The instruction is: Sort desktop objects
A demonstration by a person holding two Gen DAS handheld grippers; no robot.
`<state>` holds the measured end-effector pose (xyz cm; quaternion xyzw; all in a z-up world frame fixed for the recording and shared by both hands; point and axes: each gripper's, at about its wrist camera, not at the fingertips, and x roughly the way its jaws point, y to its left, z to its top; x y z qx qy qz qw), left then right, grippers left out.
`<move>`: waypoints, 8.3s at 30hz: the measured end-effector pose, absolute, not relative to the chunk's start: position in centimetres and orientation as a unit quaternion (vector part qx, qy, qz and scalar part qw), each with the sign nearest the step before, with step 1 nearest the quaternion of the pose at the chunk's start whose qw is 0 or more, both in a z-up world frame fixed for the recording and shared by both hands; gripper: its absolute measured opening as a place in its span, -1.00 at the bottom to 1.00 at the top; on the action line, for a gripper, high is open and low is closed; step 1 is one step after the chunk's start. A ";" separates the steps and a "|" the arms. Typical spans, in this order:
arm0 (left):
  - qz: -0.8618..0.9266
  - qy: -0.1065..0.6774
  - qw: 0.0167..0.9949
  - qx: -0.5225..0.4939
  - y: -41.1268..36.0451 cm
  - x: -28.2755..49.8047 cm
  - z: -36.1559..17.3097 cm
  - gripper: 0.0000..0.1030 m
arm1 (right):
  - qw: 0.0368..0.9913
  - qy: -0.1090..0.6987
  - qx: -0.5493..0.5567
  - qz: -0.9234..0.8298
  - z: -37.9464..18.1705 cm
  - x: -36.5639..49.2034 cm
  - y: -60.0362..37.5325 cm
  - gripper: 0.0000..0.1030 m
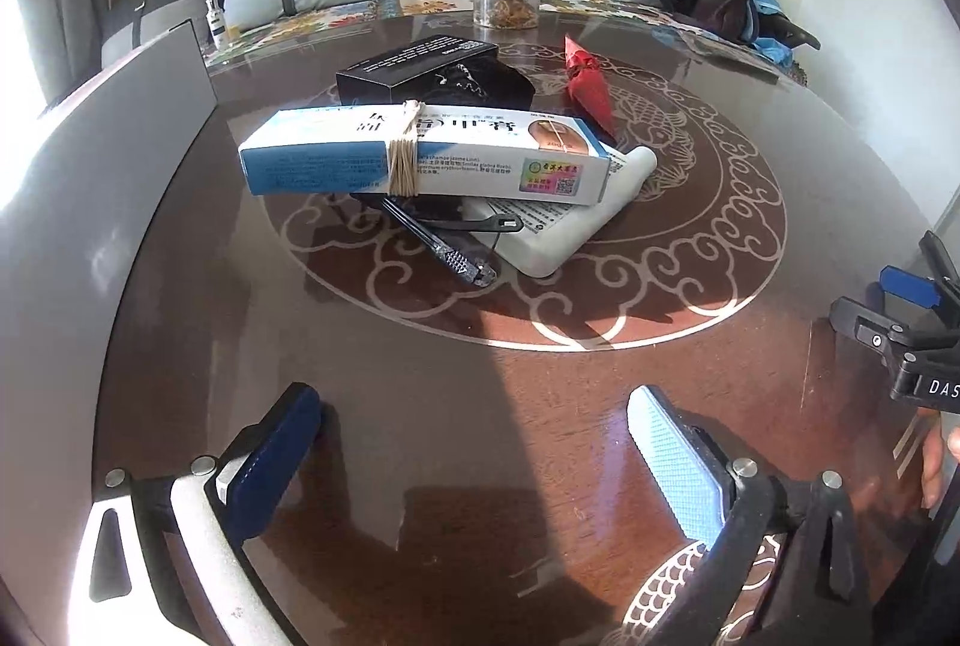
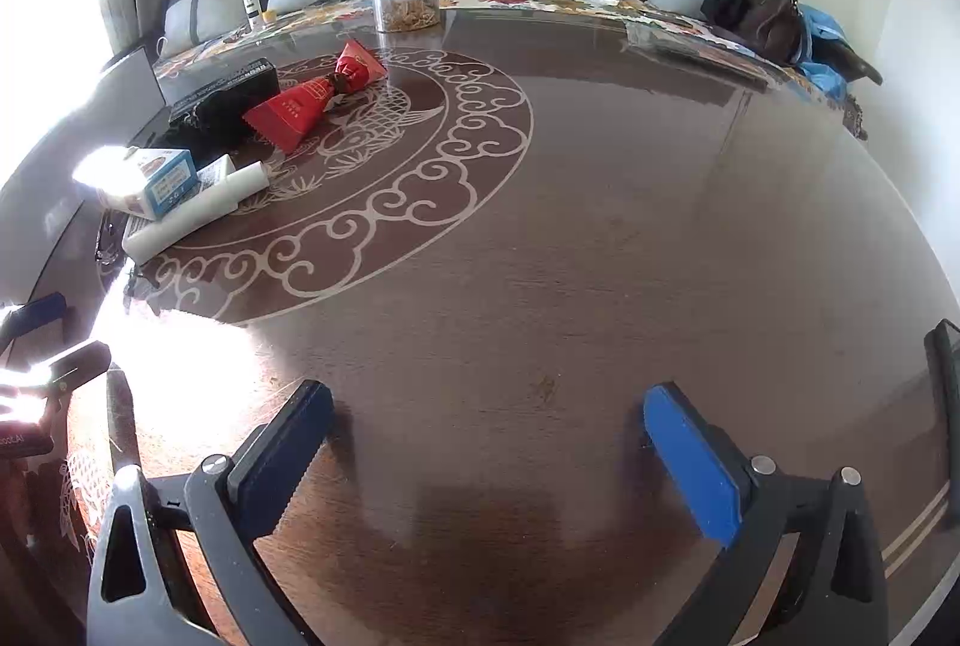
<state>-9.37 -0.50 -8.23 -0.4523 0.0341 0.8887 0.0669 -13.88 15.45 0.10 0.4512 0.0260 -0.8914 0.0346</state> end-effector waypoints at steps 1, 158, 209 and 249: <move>0.889 0.034 0.067 -0.452 -0.5 -9.3 -8.2 1.00 | 0.035 0.026 0.451 -0.891 0.1 -13.9 15.4 1.00; 0.887 0.011 0.008 -0.462 -3.2 -4.0 -7.6 0.33 | 0.159 0.091 0.489 -0.853 1.7 -10.5 11.2 -0.35; 0.881 -0.158 -0.153 -0.418 -30.7 -0.4 0.9 0.51 | 0.377 0.088 0.399 -0.831 12.7 -14.5 -26.1 0.47; 0.891 0.019 0.036 -0.452 -2.4 -9.4 -8.4 1.00 | 0.056 0.036 0.450 -0.891 0.0 -12.7 13.5 1.00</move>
